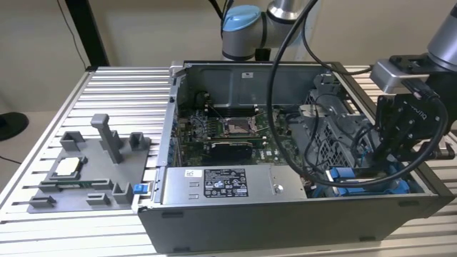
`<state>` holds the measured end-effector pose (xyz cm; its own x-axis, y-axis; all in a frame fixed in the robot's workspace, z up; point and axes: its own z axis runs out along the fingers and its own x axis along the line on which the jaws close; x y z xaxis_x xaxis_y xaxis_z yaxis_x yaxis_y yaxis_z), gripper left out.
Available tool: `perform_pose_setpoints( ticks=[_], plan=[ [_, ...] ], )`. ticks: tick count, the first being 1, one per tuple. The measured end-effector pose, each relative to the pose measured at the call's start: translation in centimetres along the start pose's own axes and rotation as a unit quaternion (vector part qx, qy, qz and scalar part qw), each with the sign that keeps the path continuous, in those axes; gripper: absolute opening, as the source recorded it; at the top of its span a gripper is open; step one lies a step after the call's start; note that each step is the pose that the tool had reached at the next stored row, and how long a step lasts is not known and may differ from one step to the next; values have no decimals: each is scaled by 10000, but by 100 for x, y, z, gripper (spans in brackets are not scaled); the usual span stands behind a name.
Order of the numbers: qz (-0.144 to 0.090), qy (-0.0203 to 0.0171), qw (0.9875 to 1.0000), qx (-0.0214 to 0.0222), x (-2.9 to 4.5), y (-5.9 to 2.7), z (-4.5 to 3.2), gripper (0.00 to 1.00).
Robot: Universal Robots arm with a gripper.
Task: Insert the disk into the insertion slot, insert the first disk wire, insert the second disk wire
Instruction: 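Insert the first disk wire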
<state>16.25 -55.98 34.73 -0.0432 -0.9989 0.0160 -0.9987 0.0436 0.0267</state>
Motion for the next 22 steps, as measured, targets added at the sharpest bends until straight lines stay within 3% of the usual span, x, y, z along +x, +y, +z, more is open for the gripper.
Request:
perform_pose_setpoints(
  ticks=[22],
  plan=[
    [41, -4, 10000, -1, 12, -19, 100, 0]
  ],
)
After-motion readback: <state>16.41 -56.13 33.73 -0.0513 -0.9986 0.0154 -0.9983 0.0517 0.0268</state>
